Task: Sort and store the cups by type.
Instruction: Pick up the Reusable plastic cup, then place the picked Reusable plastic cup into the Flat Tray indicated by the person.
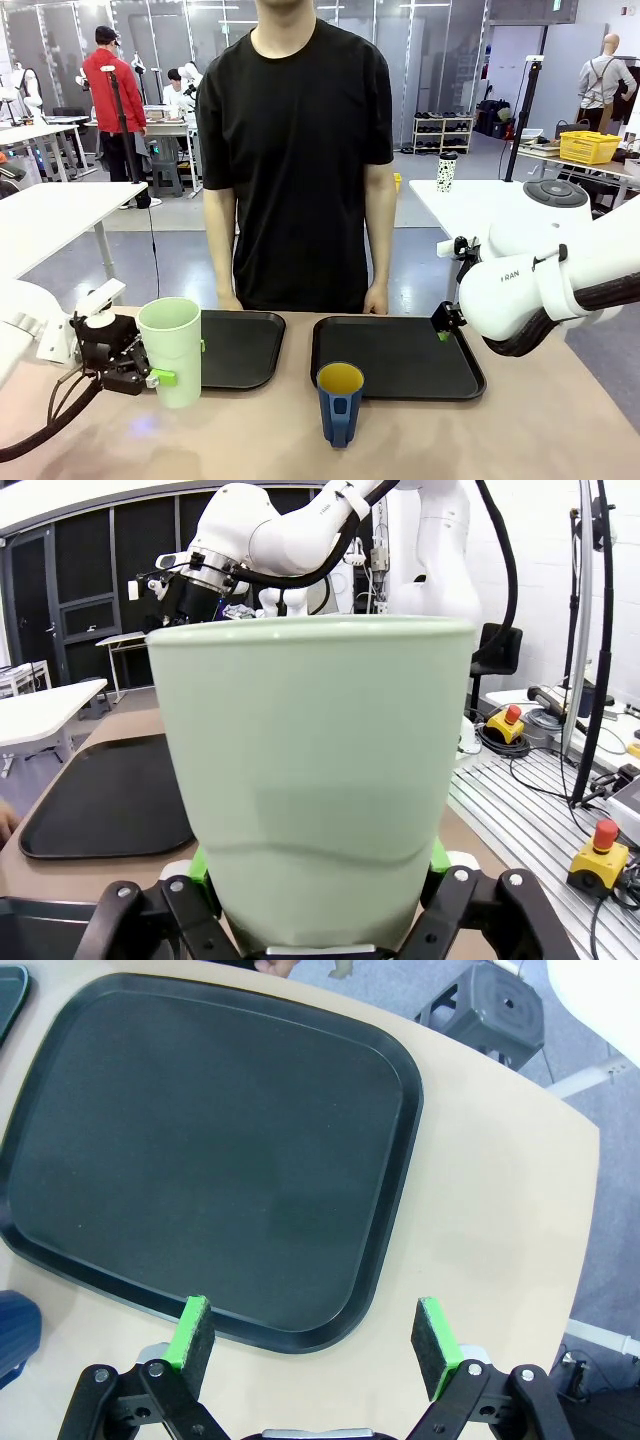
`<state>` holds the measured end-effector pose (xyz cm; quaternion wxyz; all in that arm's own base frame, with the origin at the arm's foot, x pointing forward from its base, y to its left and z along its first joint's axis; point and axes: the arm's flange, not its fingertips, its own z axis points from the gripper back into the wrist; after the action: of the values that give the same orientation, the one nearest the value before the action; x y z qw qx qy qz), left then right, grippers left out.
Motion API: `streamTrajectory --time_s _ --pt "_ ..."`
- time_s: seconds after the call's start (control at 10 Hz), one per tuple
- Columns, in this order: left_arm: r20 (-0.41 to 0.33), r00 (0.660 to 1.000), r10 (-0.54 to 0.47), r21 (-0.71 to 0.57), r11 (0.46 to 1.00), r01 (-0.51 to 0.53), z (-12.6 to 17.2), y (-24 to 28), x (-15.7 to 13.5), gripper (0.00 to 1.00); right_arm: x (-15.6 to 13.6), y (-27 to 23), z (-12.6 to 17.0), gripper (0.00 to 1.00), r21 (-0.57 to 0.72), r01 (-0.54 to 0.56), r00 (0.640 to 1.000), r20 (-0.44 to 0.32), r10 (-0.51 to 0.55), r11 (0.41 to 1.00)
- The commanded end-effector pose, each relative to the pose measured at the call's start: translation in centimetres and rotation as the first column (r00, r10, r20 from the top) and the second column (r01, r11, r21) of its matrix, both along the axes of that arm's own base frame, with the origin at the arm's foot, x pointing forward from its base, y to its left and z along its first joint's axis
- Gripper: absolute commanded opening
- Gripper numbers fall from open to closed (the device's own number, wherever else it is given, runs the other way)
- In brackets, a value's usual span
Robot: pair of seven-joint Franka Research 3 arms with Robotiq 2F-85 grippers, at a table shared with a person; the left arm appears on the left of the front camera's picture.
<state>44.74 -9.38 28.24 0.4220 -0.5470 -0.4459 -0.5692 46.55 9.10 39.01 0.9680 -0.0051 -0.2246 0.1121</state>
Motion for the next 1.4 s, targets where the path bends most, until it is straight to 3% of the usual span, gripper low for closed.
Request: streamTrajectory --time_s 0.0,1.3 --pt "0.008 1.0 0.001 0.006 1.0 -0.001 0.01 -0.09 0.05 0.22 -0.15 -0.03 0.1 1.0 -0.003 -0.008 1.0 0.004 0.008 1.0" --pt "0.008 1.0 0.001 0.006 1.0 -0.001 0.01 -0.09 0.05 0.22 -0.15 -0.03 0.1 1.0 -0.003 -0.008 1.0 0.004 0.008 1.0"
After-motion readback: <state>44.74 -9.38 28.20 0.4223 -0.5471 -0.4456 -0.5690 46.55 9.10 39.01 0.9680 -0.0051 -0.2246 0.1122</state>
